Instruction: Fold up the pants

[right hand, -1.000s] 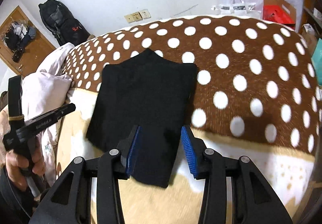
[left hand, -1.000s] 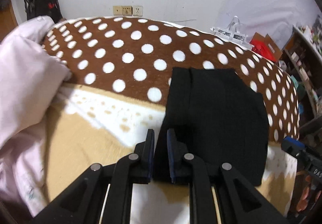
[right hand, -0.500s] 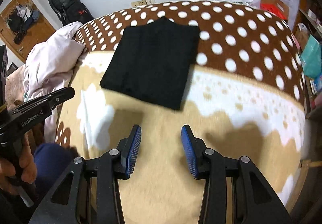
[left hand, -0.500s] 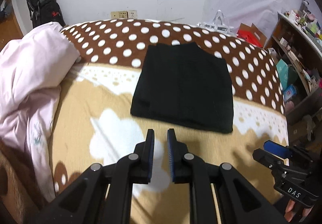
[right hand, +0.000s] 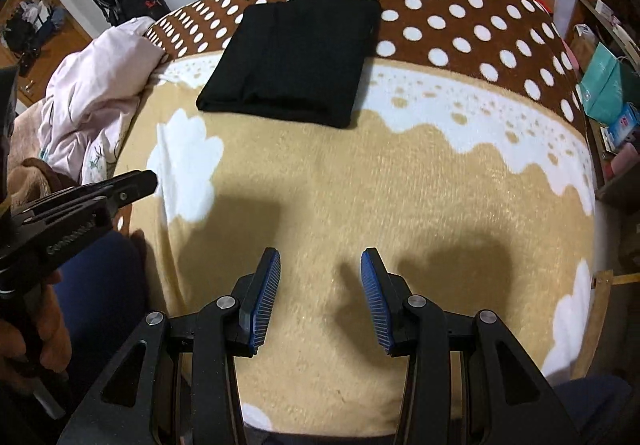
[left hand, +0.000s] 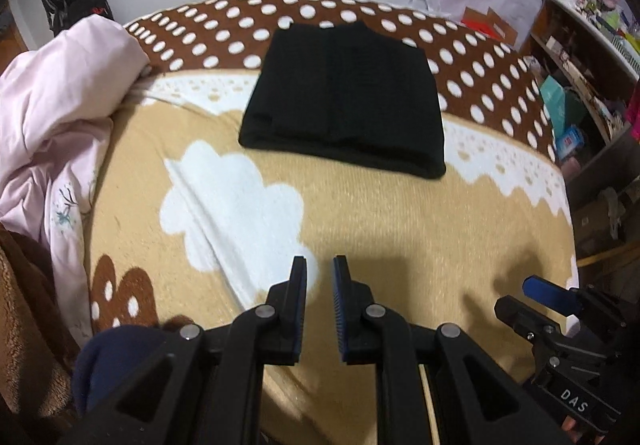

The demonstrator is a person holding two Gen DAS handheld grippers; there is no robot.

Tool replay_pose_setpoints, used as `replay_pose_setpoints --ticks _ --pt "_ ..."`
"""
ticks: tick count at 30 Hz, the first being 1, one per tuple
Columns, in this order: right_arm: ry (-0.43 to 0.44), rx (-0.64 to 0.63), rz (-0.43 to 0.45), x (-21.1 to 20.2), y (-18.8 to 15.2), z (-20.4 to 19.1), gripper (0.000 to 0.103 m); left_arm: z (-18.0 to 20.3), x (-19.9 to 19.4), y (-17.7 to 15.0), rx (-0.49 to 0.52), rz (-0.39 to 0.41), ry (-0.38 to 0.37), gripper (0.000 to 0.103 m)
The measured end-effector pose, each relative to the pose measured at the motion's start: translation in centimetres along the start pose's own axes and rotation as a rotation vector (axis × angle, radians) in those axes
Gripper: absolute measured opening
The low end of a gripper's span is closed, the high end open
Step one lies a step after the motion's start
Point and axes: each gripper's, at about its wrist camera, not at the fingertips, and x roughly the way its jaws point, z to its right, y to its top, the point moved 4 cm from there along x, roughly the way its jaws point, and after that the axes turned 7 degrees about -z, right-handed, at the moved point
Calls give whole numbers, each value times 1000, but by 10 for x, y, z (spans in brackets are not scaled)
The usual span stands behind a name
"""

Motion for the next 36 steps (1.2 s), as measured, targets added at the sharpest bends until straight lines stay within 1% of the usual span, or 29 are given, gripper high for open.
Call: replay_pose_setpoints --ticks 2,7,11,18,36 --pt "-5 -9 -6 0 -2 -2 43 2 2 -2 6 -9 -9 16" --pt "-6 -29 5 -3 4 -9 44 4 -2 -1 9 12 -8 16" --pt "-8 -44 22 -6 11 -13 44 2 -1 -1 6 19 3 16" --pt "-11 -48 24 -7 14 -15 44 5 -2 0 23 42 25 16" --pt "-19 -74 31 -7 19 -20 44 4 -2 1 12 57 37 16"
